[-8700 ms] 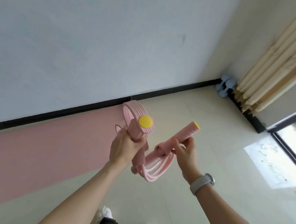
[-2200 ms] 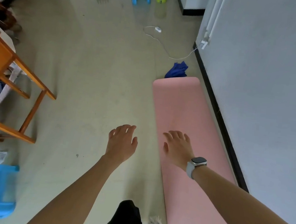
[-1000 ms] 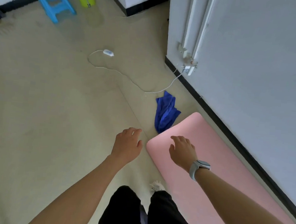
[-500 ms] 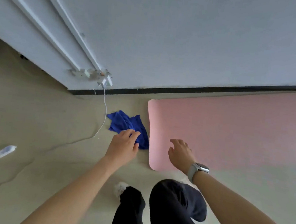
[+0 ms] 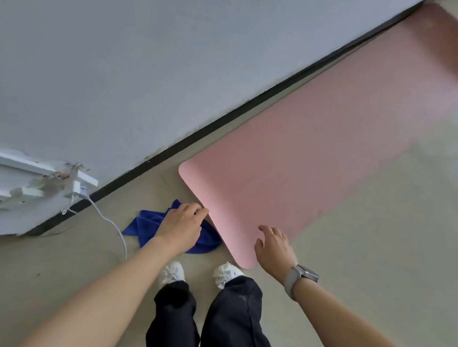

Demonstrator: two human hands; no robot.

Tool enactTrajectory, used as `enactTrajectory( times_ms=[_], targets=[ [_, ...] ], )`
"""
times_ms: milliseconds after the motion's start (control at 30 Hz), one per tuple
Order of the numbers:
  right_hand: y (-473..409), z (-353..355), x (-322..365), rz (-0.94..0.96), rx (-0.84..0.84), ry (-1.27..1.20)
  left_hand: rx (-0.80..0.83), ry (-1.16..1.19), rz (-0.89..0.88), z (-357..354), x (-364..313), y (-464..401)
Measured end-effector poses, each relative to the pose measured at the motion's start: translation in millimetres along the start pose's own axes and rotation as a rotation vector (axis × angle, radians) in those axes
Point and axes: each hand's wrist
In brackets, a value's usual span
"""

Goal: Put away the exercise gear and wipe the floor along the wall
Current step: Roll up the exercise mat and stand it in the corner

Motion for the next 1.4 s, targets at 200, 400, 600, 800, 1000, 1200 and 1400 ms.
enactTrajectory(
  times_ms=[200,400,600,800,1000,1200,1400],
  targets=[
    [-88.5,-105.7,-1.6,-0.078,-0.024,-0.061,0.025,-0.099,-0.161,-85.3,61.8,-88.5],
    [-218.9,-246.4,-44.8,-0.014,-0.037,-0.010,0.072,-0.195,-0.268,-248.3,108.0,-199.9],
    [-306.4,-368.4,-95.6,0.203,-0.005,0.187,0.080,-0.360,-0.398,-378.1,138.4,-290.6],
    [-326.1,-355.6,-124.2,0.227,-0.038,0.149,-0.182,-0.100,-0.665,-386.8,137.9,-341.5],
    [-313.2,-337.2,-127.5,0.315,-0.619,0.452,-0.394,-0.161,-0.541,-354.6,100.1,-385.9],
    [-340.1,-355.9,-147.0,0.035,-0.392,0.526,-0.800,-0.173,-0.519,-367.9,84.8,-396.6],
    [-362.4,-340.2,-156.7,-0.002,-0.333,0.103,-0.532,-0.446,-0.697,-398.9,115.8,-389.8]
  ],
)
Point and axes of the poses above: each hand's wrist, its own y-axis away from the middle knuckle, its own z-axis out of the back of the hand, x = y × z, and after that the axes turned 5 degrees about -x, right-handed
